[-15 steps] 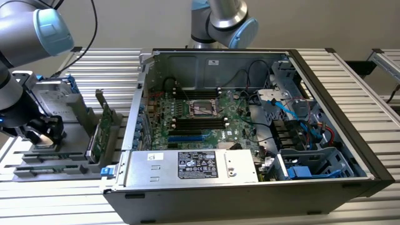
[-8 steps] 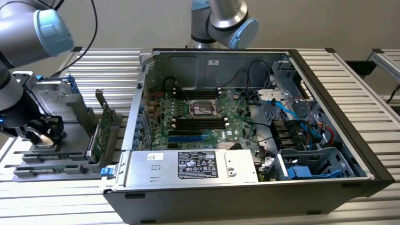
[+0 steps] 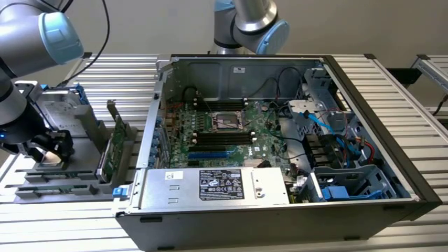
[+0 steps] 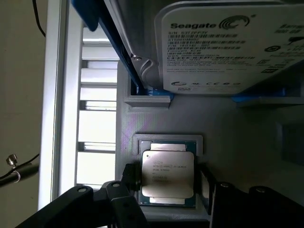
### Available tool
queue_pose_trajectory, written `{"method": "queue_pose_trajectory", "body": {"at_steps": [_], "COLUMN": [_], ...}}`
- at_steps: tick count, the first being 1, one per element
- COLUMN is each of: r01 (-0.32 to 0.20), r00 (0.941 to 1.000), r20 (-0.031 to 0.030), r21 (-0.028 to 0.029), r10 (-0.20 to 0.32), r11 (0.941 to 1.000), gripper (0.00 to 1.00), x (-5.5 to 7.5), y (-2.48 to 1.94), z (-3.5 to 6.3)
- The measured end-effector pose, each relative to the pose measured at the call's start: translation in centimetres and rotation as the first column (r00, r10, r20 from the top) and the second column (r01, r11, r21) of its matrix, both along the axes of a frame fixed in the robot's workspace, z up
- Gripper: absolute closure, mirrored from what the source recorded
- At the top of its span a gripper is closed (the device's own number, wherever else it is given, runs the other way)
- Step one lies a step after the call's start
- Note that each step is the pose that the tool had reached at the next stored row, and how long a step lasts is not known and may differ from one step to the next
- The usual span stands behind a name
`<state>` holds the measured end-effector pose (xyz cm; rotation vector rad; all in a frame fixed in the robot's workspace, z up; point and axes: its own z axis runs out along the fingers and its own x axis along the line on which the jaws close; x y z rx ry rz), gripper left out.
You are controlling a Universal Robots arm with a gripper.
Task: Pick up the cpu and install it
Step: 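Pick up the cpu and move it towards the insertion slot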
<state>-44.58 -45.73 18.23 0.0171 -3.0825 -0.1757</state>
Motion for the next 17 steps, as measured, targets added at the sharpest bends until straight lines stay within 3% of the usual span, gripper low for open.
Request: {"method": "queue_pose_trajectory", "body": {"at_steps": [17], "r01": [0.0], "r00": [1.0], "r20": [-0.0042], "r21": [0.0002], "r10": [0.0], "r11": [1.0], "gripper": [0.37], "x": [0.16], "y": [0.0], "z": [0.26]}}
